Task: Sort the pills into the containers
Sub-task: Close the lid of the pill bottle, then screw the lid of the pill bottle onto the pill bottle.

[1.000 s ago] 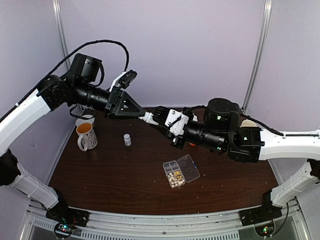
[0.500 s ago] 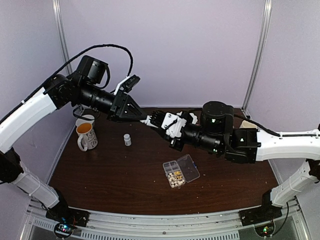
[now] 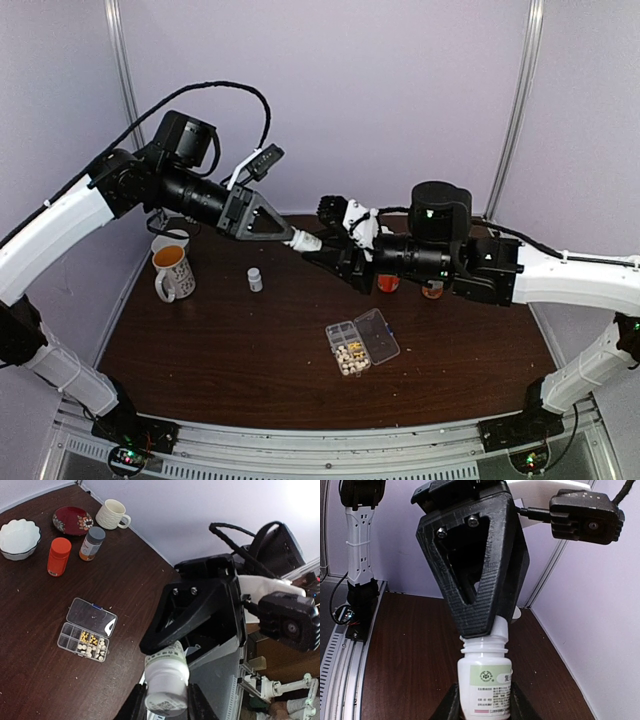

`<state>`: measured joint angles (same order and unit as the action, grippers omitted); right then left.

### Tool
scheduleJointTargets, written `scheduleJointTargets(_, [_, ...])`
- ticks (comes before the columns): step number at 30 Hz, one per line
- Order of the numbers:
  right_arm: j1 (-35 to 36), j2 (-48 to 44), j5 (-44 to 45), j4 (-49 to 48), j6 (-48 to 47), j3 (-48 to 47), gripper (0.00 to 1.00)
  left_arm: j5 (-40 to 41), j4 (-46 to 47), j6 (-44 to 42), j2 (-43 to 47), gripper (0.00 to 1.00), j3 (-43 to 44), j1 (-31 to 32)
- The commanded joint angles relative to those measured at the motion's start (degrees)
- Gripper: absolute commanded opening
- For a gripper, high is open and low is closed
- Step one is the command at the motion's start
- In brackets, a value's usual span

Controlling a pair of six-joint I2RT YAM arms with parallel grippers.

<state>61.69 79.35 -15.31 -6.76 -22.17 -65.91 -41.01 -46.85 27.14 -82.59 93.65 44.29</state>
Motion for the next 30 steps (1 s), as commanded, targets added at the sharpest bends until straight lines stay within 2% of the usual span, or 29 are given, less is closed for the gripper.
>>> scheduleJointTargets(1, [-0.6, 1.3, -11.0, 0.7, 6.0, -5.5, 0.00, -3.4, 2.2, -12.1, -0.7, 0.19, -0.9, 1.4])
scheduleJointTargets(7, [-2.4, 2.8, -18.5, 3.6, 10.4, -8.6, 0.00, -1.3, 1.8, -20.9, -0.1, 0.16, -2.0, 1.4])
scheduleJointTargets(13, [-4.5, 3.1, -20.5, 3.0, 17.5, -9.3, 0.00, 2.4, 5.2, -29.8, 2.4, 0.16, -3.7, 2.4])
scheduleJointTargets(17, [-5.4, 2.9, -22.9, 0.9, 21.9, -8.8, 0.00, 0.1, 6.8, -42.0, 4.0, 0.17, -5.6, 3.7])
scheduleJointTargets(24, [-6.0, 2.7, -27.5, -3.0, 27.9, -7.5, 0.00, -5.3, 8.5, -57.1, 5.4, 0.20, -7.8, 3.7])
scheduleJointTargets(30, [-6.1, 3.3, -27.6, -2.6, 29.9, -8.2, 0.00, -4.4, 9.2, -58.2, 3.4, 0.19, -6.7, 3.7])
